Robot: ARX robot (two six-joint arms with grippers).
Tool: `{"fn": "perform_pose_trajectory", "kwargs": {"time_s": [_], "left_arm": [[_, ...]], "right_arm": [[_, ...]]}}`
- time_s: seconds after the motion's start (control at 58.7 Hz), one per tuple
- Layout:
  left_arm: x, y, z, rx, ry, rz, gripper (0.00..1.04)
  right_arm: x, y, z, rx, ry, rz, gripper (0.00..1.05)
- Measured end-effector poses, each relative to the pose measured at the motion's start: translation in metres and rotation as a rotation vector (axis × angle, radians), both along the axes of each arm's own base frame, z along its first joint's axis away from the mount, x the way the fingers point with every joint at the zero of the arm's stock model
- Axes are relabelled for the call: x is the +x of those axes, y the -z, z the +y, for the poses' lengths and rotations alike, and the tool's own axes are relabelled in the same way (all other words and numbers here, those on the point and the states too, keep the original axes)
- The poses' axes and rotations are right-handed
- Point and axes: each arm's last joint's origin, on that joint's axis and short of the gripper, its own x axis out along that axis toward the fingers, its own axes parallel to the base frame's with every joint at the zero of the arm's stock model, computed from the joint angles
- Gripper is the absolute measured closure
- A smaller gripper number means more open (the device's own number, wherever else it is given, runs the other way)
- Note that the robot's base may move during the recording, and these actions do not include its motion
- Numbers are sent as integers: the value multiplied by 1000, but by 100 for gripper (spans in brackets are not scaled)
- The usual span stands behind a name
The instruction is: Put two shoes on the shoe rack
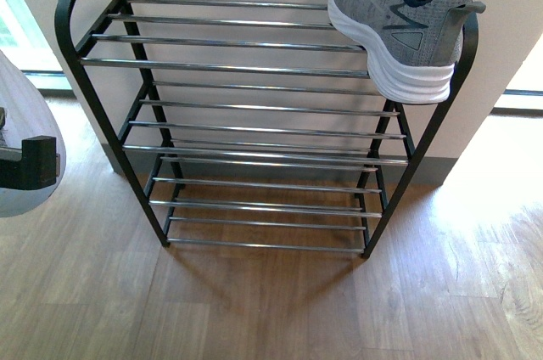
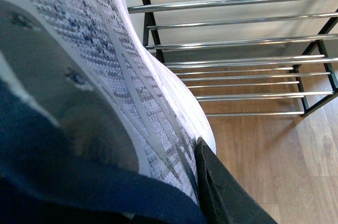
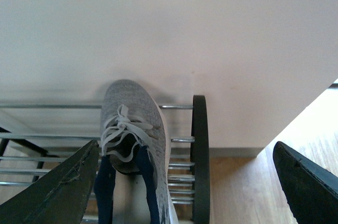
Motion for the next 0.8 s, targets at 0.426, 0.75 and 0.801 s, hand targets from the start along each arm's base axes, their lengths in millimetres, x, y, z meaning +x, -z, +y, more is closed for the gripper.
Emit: {"fn": "perform_pose_trajectory", "kwargs": {"time_s": [0.426, 0.75, 0.801], "left_arm": [[0, 0, 0, 0, 0, 0, 103], [0, 0, 0, 0, 0, 0, 103], [0, 0, 0, 0, 0, 0, 103]], "right_arm": [[-129, -3, -15, 37, -42, -209, 9], [-212, 19, -34, 166, 15, -329, 9], [-217, 26, -35, 176, 21, -327, 9]]}}
